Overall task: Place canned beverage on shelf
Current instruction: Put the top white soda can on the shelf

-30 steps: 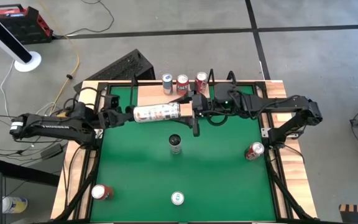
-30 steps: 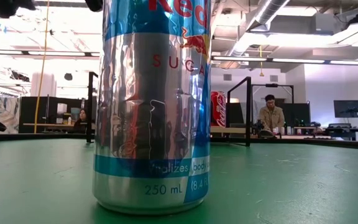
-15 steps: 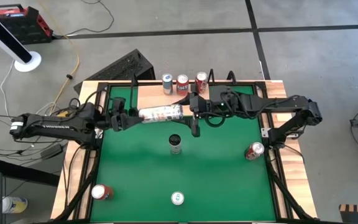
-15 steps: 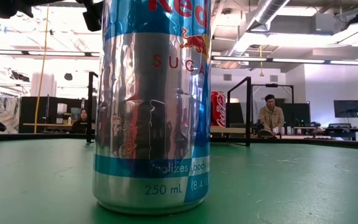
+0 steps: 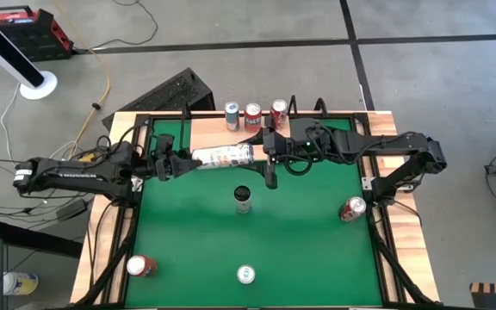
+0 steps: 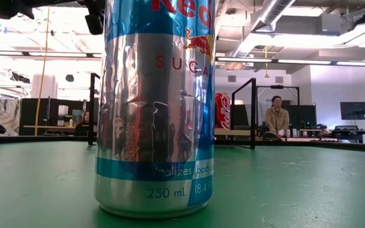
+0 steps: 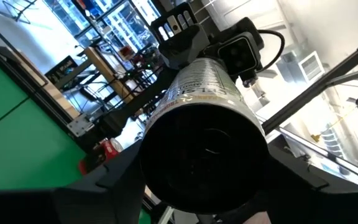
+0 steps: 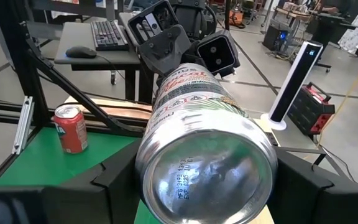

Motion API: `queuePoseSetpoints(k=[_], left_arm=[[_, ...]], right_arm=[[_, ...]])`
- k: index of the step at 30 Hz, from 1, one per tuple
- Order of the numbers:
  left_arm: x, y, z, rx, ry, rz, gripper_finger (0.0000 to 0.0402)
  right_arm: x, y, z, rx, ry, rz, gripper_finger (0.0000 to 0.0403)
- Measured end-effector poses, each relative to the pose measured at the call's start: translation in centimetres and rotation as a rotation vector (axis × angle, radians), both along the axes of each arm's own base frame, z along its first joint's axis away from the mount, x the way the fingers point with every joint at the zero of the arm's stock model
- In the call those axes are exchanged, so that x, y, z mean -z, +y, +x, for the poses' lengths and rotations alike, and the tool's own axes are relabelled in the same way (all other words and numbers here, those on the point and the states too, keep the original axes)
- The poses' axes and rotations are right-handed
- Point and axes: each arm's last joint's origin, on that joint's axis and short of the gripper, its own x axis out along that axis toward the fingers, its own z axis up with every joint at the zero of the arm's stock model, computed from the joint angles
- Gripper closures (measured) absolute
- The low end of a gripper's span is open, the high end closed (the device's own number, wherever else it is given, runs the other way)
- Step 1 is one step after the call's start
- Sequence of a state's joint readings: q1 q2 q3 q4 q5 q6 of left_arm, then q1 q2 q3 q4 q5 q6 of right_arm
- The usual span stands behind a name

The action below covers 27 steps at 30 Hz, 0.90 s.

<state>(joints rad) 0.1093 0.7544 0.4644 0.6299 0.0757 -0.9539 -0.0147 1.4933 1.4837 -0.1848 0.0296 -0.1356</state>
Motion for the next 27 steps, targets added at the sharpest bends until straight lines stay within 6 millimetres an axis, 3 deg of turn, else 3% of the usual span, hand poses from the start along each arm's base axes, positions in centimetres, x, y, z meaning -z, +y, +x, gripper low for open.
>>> queuePoseSetpoints(k=[17, 27], left_arm=[[0.12, 0.01, 0.03, -0.004, 0.013, 0.004, 0.0168], [0.46, 0.03, 0.15, -0.007, 0.041, 0.004, 0.0168]], right_arm=[[0.19, 0.00, -0.04, 0.000, 0.020, 0.004, 0.0107], [0.27, 0.03, -0.13, 0.008, 0.031, 0.045, 0.0041]])
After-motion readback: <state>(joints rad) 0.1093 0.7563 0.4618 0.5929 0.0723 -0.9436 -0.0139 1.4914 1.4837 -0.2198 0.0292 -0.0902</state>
